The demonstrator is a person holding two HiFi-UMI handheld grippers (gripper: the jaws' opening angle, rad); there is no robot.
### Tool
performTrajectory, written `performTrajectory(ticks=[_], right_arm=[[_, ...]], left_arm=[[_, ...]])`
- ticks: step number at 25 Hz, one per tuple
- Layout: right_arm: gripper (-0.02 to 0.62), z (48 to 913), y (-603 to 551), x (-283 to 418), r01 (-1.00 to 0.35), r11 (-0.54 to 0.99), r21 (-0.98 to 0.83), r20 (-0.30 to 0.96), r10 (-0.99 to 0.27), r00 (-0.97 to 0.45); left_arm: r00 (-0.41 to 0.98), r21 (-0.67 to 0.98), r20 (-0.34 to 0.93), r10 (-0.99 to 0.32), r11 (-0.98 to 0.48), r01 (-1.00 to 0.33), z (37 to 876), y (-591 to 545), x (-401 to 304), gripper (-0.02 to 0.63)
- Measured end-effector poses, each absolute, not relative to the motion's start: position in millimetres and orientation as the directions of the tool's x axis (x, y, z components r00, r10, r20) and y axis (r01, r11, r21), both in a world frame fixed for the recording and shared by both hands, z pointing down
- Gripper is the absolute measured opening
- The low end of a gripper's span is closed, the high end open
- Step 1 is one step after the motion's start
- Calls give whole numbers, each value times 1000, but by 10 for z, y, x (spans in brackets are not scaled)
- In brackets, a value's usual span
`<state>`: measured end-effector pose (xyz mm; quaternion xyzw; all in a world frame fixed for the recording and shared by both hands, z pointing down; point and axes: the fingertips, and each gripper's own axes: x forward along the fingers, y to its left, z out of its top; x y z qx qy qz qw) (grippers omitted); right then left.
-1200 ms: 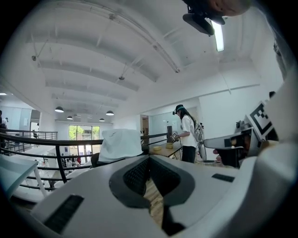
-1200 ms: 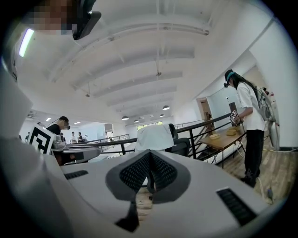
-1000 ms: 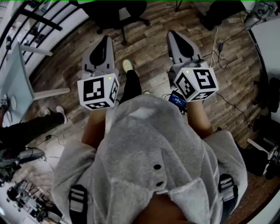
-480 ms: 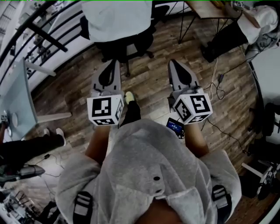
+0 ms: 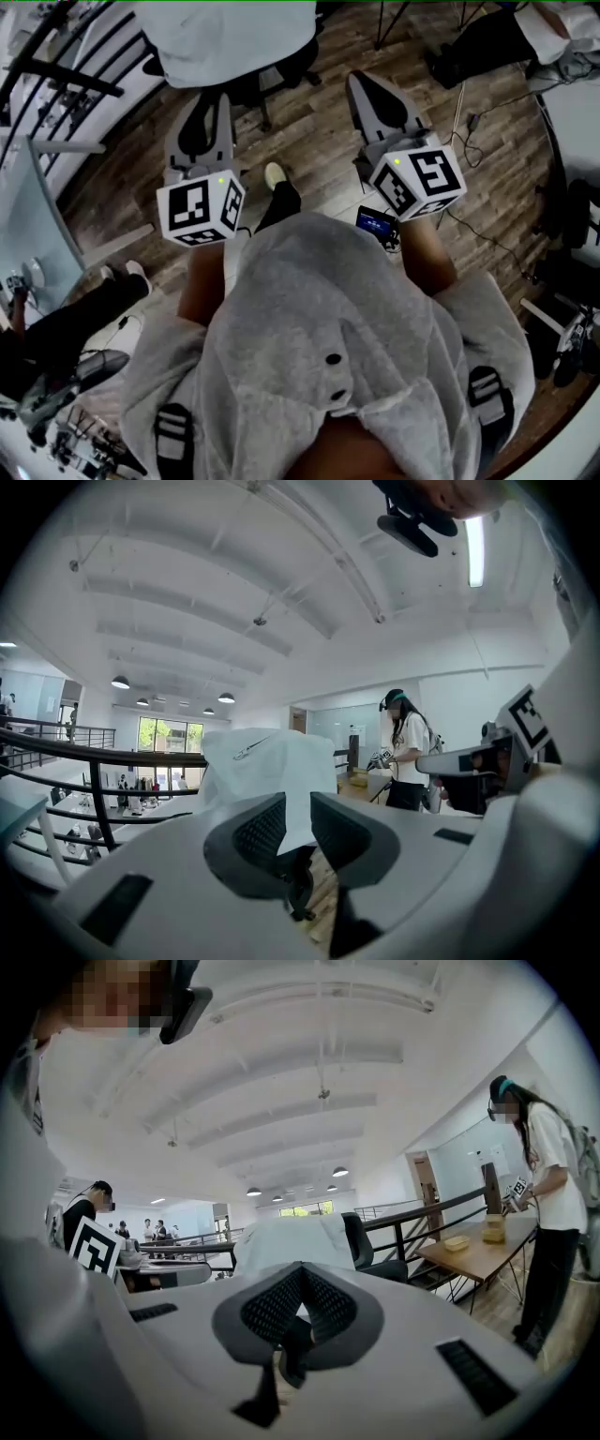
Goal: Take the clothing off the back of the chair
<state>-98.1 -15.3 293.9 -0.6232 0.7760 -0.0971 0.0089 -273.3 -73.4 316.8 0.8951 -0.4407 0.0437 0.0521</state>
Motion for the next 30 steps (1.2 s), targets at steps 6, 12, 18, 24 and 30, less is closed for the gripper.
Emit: performTrajectory(ticks=[6,12,18,24,30], right_arm=[[9,3015,-462,-835,-974,176,-141,118,-974,-193],[9,3001,-704,-870,-975,180,-127,120,-973,-195],[9,3046,-928,-743,-975,178,-131,131,-972,-195],[9,2994,-1157,-805,-976,181,-124,126,-972,-197],[9,2969,-1263,-766,-972,204,-113,125,-968,-218]], left_arm=[[610,49,111,-785,-608,-792,3209,-1093,-2651,142],[602,36,115,-790,-603,-797,3217,-1357,-2638,247],[611,36,126,-781,-612,-790,3254,-1523,-2482,268],[608,32,129,-783,-610,-792,3273,-1707,-2524,316],[582,38,108,-806,-581,-813,3227,-1834,-2502,406]])
